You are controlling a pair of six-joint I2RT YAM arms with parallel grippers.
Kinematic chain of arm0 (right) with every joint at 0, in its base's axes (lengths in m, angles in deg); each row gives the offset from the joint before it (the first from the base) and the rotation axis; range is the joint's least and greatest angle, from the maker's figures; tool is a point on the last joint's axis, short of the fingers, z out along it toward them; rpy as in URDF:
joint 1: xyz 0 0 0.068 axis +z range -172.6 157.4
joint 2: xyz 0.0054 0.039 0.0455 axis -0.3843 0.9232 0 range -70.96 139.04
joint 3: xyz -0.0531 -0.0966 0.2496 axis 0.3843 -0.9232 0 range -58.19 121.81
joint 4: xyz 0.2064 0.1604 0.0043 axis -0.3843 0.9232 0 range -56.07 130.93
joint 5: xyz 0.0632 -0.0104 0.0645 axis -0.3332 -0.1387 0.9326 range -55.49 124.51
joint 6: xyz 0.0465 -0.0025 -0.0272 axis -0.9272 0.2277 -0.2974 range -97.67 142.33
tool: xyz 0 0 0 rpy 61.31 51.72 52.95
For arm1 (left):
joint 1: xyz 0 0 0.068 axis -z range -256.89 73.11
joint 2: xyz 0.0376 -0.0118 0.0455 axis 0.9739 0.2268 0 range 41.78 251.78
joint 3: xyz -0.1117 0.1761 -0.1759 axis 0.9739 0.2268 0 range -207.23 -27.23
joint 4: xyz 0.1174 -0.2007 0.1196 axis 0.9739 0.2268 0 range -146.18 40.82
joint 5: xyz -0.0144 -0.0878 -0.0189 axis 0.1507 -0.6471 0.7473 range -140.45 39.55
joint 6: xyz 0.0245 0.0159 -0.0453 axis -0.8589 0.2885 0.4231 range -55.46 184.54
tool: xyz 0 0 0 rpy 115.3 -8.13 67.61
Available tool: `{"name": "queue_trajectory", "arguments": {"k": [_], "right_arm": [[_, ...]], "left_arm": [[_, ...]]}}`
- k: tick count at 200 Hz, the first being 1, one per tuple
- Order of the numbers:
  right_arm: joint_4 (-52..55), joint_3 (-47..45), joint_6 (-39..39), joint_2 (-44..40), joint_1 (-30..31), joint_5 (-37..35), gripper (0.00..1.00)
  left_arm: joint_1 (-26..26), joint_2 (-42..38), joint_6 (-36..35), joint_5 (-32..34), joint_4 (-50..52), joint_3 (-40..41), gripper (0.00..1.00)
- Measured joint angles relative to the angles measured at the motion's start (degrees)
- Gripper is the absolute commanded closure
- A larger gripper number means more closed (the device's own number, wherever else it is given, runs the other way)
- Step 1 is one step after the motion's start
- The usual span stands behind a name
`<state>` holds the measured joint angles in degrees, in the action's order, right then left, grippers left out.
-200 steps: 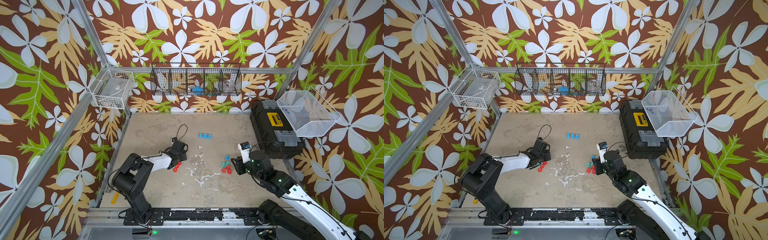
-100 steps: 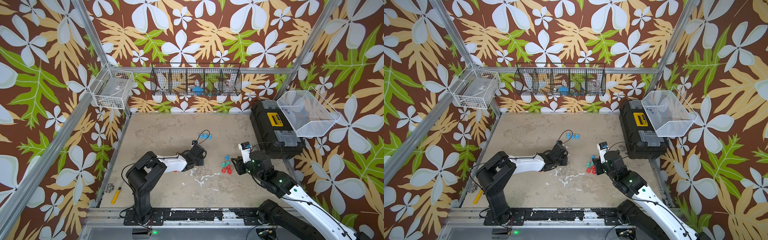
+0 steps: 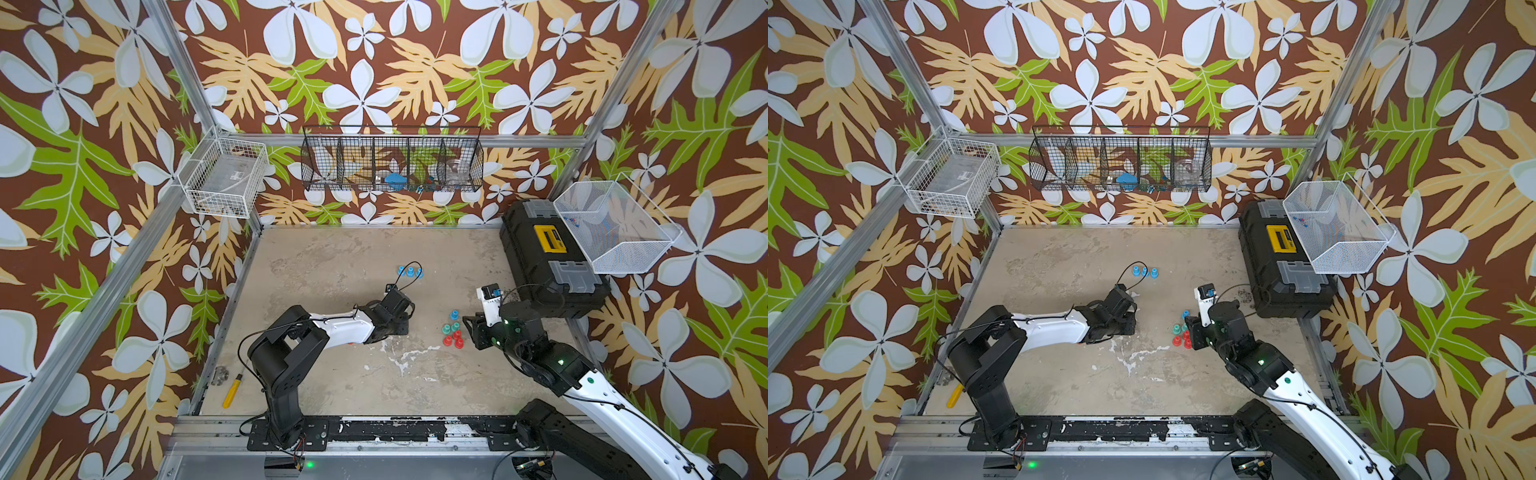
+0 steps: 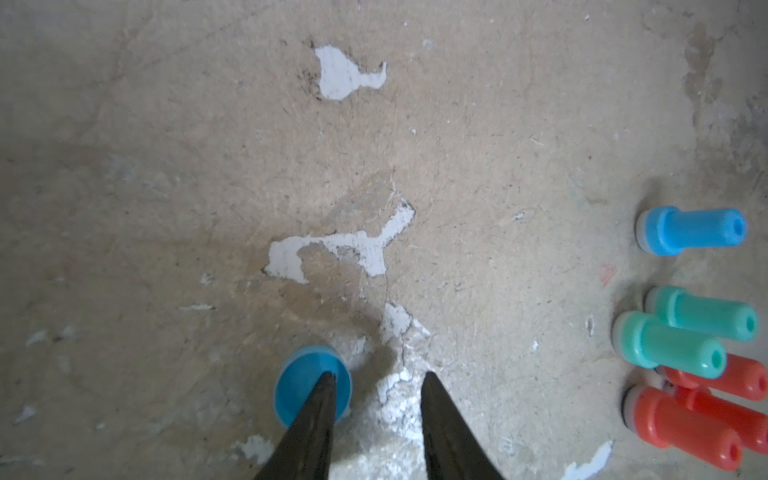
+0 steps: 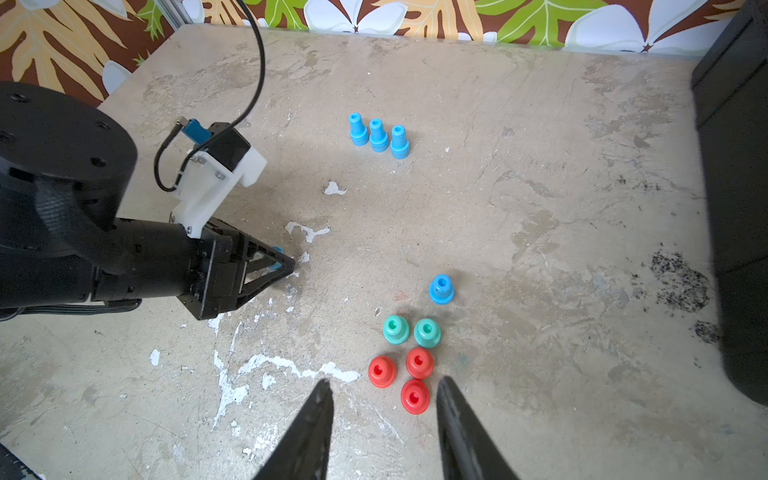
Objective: Close the stamp cap
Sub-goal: Move the cover to the center of the board.
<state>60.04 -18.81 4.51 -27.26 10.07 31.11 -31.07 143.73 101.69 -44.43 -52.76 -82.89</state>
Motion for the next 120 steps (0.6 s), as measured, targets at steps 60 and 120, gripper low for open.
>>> {"name": "queue_trajectory", "arguments": {"k": [60, 120], "right_arm": [[0.00, 0.02, -0.15, 1.42, 0.00, -0.26, 0.58], [0.02, 0.85, -0.31, 5.95, -1.62, -1.05, 0.57]], "left_arm": [[0.24, -4.46, -0.20, -0.02, 1.57, 1.31, 0.63], [0.24, -22.05, -2.80, 0.31, 2.71, 7.28, 0.61]]}}
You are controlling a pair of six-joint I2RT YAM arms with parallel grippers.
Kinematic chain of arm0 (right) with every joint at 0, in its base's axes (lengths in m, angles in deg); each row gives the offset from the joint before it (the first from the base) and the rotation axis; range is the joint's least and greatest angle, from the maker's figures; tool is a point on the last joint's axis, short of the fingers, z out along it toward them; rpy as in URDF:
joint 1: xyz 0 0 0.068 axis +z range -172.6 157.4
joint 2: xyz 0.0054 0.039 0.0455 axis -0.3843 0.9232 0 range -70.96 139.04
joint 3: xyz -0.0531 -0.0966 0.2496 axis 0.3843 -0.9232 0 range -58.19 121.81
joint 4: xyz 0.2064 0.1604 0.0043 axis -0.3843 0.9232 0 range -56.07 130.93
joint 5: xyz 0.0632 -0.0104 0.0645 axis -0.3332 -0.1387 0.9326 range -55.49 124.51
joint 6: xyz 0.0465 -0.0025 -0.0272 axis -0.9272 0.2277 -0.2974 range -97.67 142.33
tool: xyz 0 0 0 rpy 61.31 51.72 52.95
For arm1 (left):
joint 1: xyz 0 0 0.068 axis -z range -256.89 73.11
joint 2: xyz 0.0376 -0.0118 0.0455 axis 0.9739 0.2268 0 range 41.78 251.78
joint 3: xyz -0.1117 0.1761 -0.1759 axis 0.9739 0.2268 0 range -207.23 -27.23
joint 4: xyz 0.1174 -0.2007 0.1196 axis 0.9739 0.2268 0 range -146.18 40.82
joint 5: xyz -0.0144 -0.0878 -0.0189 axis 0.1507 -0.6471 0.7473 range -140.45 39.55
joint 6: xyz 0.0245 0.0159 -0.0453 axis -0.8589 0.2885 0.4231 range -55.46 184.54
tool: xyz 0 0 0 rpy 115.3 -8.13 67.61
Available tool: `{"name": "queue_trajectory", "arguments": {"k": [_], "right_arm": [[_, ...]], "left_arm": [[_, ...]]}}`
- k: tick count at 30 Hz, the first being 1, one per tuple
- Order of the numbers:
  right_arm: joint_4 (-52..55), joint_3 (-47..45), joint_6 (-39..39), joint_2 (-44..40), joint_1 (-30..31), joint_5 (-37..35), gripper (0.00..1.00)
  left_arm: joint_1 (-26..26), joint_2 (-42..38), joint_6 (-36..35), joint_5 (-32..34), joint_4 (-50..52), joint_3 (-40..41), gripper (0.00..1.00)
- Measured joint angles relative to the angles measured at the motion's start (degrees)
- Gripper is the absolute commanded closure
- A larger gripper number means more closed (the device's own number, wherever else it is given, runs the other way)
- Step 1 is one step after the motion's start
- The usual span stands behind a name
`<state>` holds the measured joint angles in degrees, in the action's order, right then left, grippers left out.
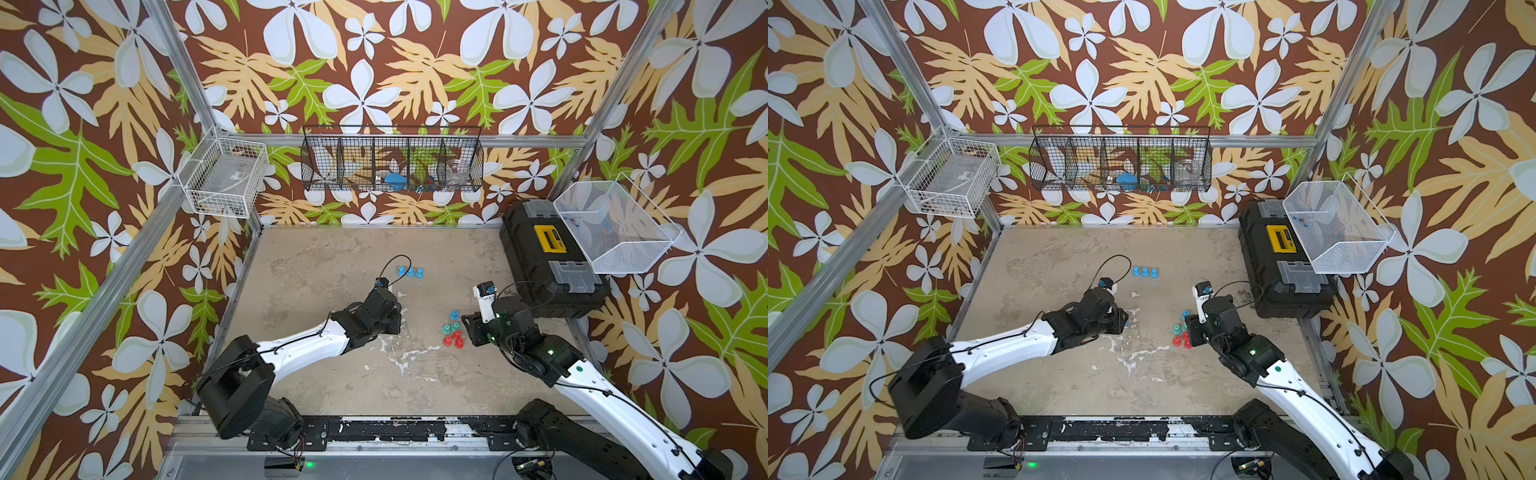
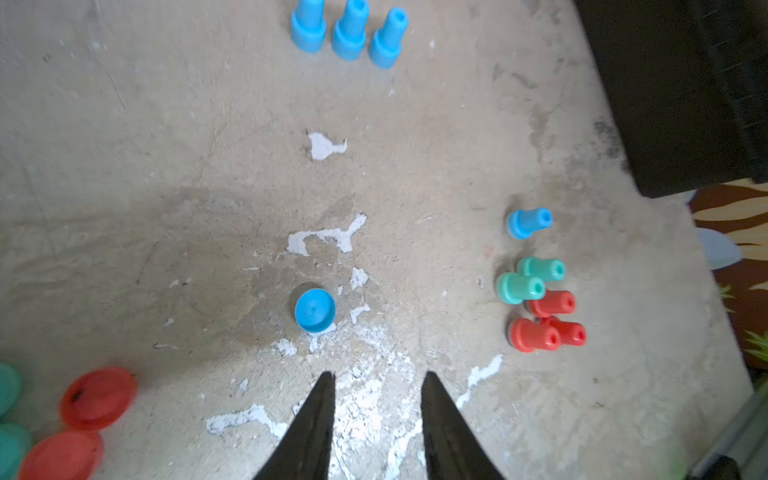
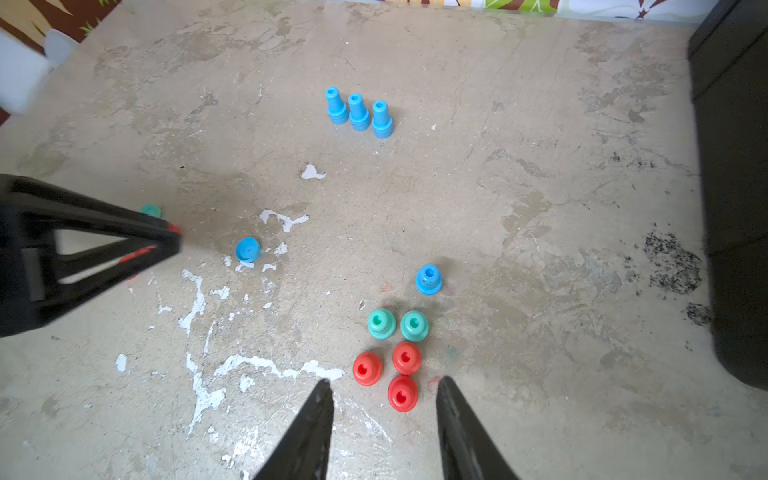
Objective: Close the stamp cap
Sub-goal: Move the cover to the center of the board, then pick up the stamp from the center of the board.
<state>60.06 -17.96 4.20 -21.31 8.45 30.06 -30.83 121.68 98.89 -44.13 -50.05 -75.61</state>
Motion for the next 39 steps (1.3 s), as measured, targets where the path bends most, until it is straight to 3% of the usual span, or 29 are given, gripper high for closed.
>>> {"name": "queue_trajectory", "arguments": {"k": [4, 11, 17, 25, 39], "right_arm": [[-0.04, 0.28, -0.74, 3.98, -1.44, 0.24, 0.57], [-3.02, 3.13, -0.94, 15.04, -2.75, 1.70, 0.56], [-5.64, 6.97, -0.61, 25.22, -4.92, 1.60, 0.56], [-6.49, 12.04, 1.07, 35.82, -6.40, 1.49, 0.56], [-7.23, 12.98, 2.10, 42.38, -7.17, 1.16, 0.58]], "left_arm": [[-1.53, -9.70, -1.66, 0.52, 1.86, 2.58, 0.61], [-9.35, -27.39, -4.61, 0.13, 6.95, 8.09, 0.60], [-11.61, -37.29, -8.52, 3.93, 10.84, 11.43, 0.60], [-12.63, -40.26, -10.88, 7.61, 15.06, 12.33, 0.60], [-12.68, -41.68, -12.33, 9.55, 15.93, 13.00, 0.60]]}}
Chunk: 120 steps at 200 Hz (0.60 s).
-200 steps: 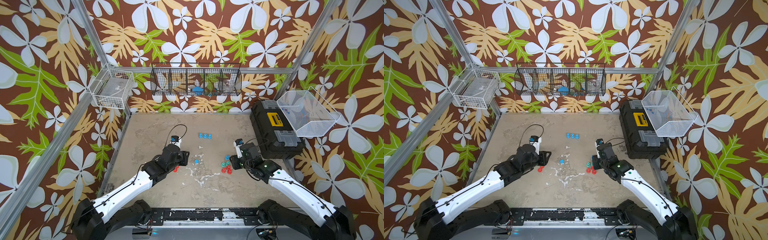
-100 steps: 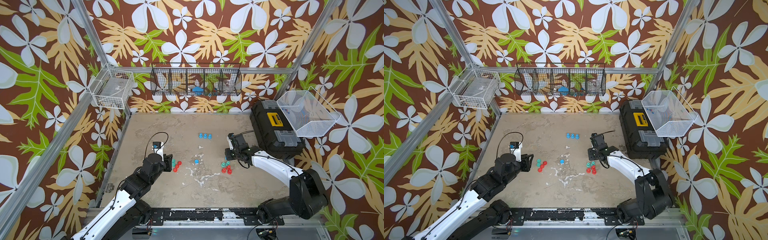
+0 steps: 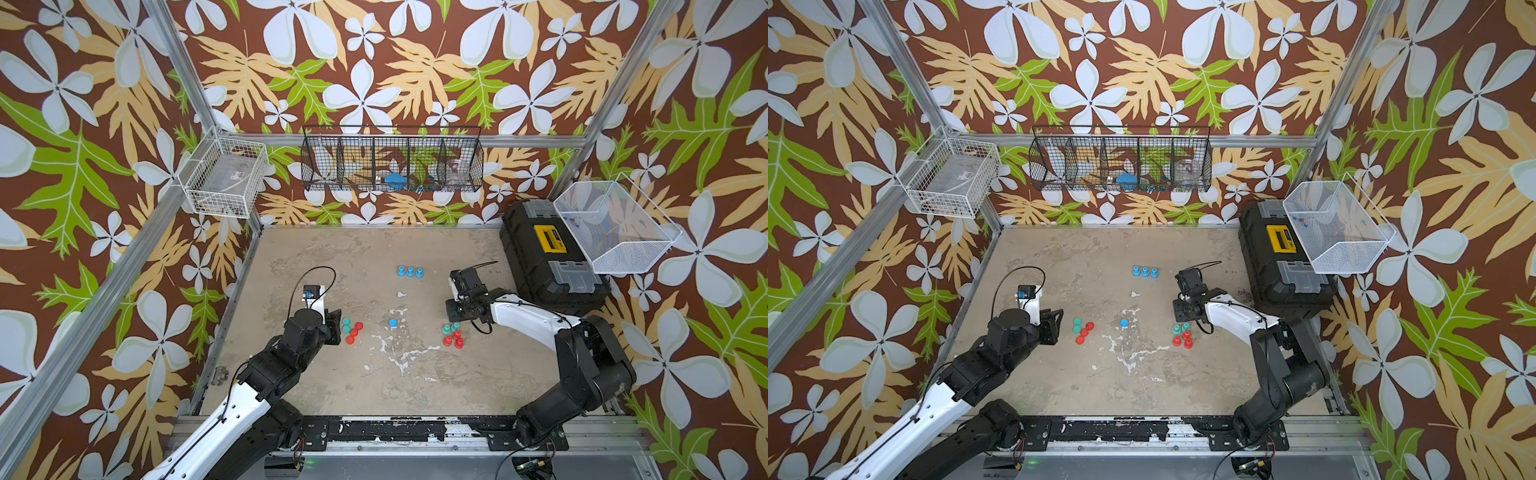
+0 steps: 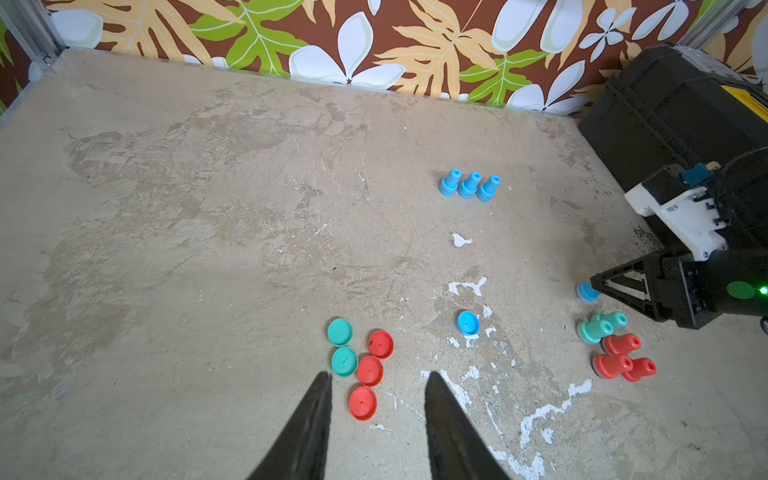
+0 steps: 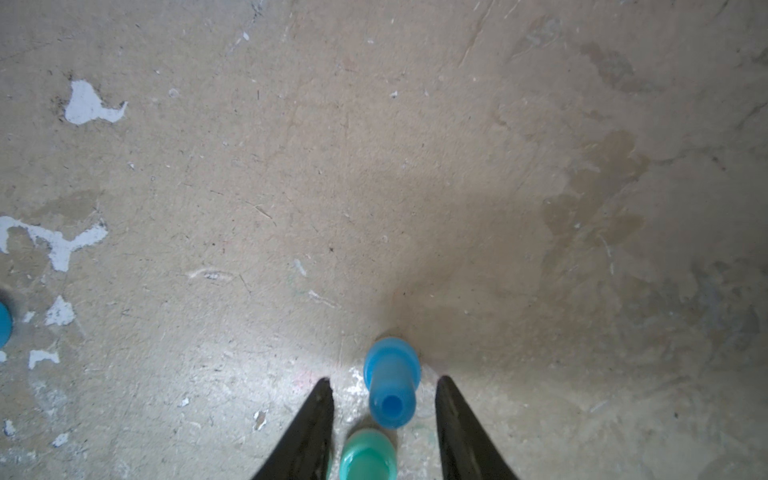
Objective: Close the stamp cap
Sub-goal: Pick up the stamp from the center of the board.
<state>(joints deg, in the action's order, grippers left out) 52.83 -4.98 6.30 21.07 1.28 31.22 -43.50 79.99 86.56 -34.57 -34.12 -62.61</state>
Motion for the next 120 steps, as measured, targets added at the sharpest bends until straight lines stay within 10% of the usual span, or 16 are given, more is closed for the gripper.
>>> {"name": "queue_trajectory", "arguments": {"k": [120], "right_arm": [[-1.81, -1.29, 0.04, 2.34, -0.37, -0.04, 0.67]], "left_arm": [[0.00, 0.02, 0.00, 0.09, 0.00, 0.02, 0.60]]}}
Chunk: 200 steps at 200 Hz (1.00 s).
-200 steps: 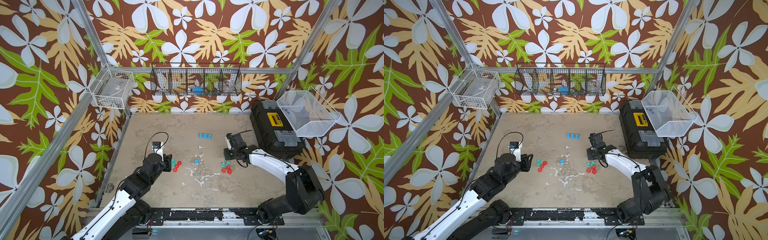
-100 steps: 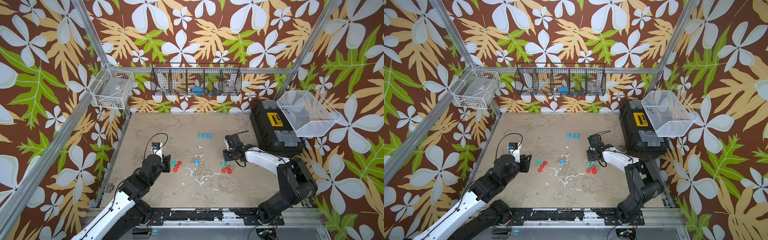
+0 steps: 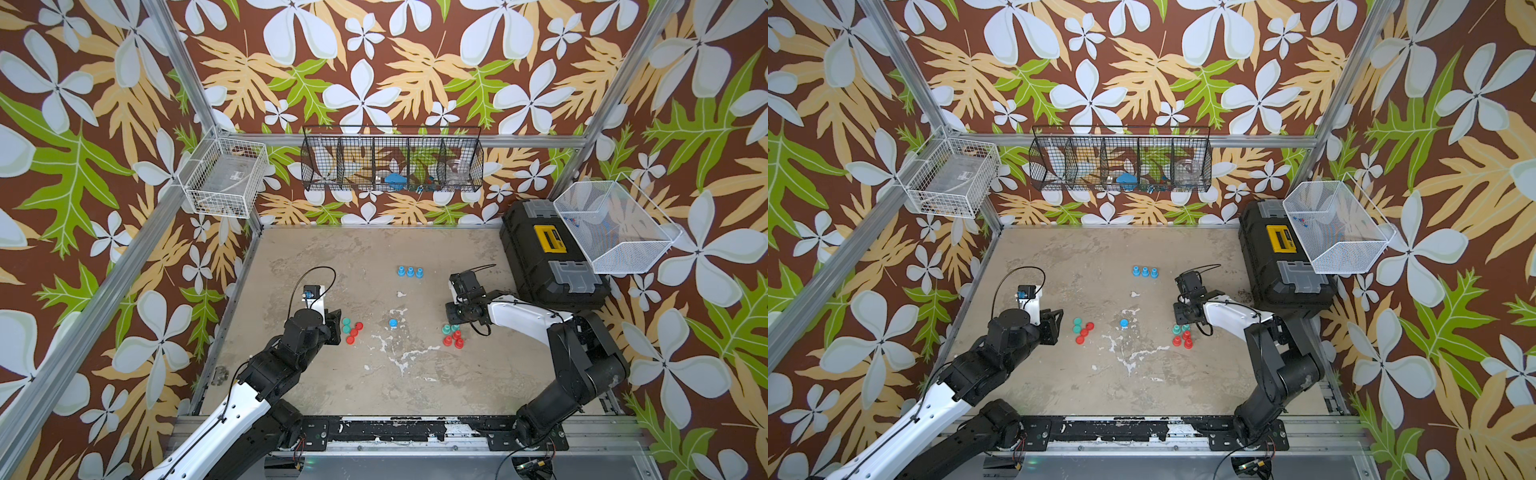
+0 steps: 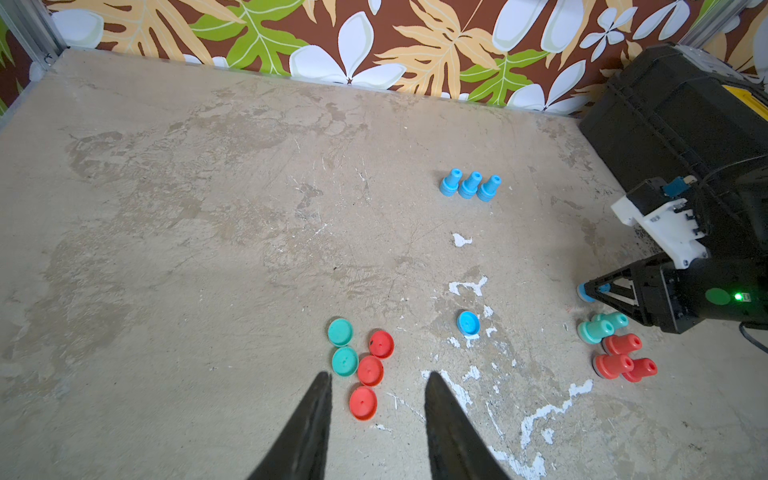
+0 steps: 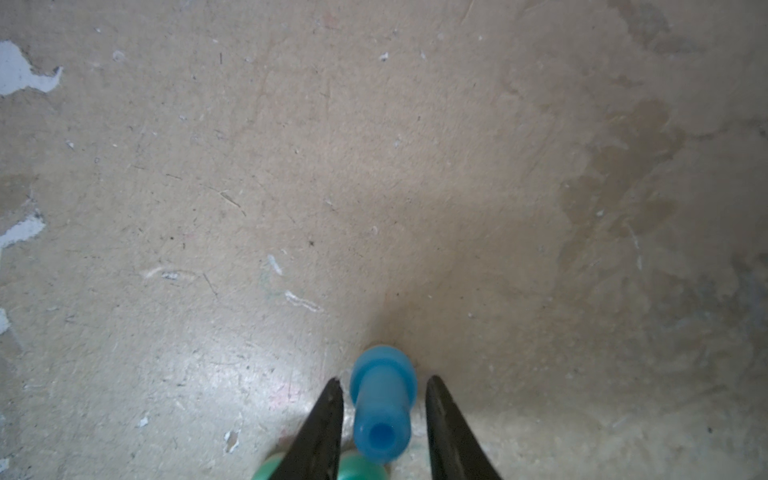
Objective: Close the stamp cap
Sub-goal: Pick up the stamp from the center of the board.
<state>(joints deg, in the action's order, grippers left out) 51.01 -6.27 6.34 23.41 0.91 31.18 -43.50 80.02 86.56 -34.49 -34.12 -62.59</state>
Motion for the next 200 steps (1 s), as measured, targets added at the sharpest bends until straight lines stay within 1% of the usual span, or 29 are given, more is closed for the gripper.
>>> {"name": "queue_trajectory", "arguments": {"k": [57, 131, 165, 200], "right_arm": [[-0.09, 0.17, 0.00, 0.35, -0.09, 0.31, 0.80], [1.49, 3.08, 0.15, -3.04, 0.72, 0.42, 0.83], [3.13, 6.82, 0.11, -3.80, 4.96, 0.31, 0.83], [4.81, 11.37, -0.28, -1.77, 11.43, -0.92, 0.84]], "left_arm": [[-0.02, 0.02, 0.00, -0.02, 0.00, 0.00, 0.60], [-0.02, 0.13, 0.02, -0.42, 0.00, 0.00, 0.60], [-0.02, 0.13, 0.02, -0.42, 0.00, 0.00, 0.60], [-0.02, 0.13, 0.02, -0.42, 0.00, 0.00, 0.60]]}}
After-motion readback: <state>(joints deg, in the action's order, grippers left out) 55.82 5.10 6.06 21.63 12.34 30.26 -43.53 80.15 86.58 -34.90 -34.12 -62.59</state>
